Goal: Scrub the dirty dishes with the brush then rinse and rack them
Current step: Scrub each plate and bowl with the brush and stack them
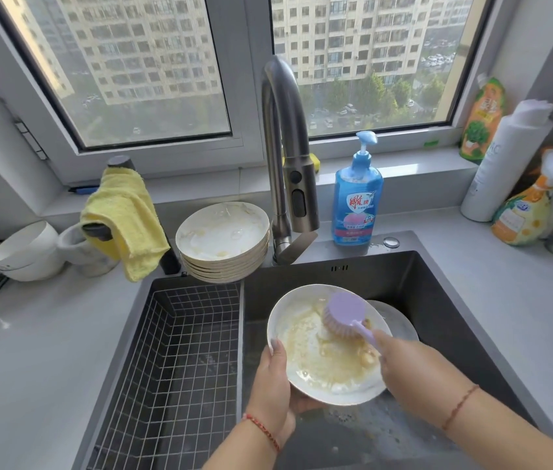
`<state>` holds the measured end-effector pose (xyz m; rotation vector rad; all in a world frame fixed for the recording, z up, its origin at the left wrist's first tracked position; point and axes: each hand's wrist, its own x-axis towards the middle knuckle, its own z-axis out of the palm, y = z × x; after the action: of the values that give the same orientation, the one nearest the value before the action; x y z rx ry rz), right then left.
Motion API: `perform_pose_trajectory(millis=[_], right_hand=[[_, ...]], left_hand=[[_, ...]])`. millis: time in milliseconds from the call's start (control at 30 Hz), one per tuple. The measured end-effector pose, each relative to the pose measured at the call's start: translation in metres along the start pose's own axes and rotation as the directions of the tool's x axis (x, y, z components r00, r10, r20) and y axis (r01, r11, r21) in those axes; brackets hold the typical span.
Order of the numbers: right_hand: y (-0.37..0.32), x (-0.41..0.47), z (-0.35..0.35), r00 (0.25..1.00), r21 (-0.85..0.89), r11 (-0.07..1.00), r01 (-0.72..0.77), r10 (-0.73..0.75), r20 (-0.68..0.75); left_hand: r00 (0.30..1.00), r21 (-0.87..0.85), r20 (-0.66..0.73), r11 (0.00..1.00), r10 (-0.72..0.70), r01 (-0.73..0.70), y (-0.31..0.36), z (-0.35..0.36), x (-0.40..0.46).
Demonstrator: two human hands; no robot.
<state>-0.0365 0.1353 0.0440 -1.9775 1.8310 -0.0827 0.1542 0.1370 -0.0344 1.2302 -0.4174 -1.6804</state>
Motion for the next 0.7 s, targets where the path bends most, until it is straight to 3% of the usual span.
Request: perform_pose_trajectory(millis=[133,267,433,600,700], right_hand=[[0.011,-0.026,0.006,0.992,-0.029,0.999,0.045,-0.041,0.118],[-0.010,-0.033,0.018,0.962,0.129,0.986,0.110,-0.138,0.236],[-0.026,-0.003,0.018,0.989,0.234,0.966,0.110,-0.130,0.070],[-0.009,0.006,0.012,0.987,-0.007,0.996,-0.086,0.085,-0.133],[-0.010,0.002,0.017,0.985,-0.041,0.995,-0.095,0.088,-0.149]], left_hand=[[0.999,0.040,-0.018,0.999,0.026,-0.025,0.003,-0.002,0.002],[0.999,0.077,-0.047,0.997,0.014,-0.011,0.000,0.001,0.003],[1.000,0.138,0.011,0.990,0.002,-0.004,0.000,0.011,-0.007],[0.999,0.078,0.032,0.997,0.024,-0.027,0.005,0.010,-0.008],[0.999,0.085,0.042,0.996,0.024,-0.027,0.006,0.008,-0.010]])
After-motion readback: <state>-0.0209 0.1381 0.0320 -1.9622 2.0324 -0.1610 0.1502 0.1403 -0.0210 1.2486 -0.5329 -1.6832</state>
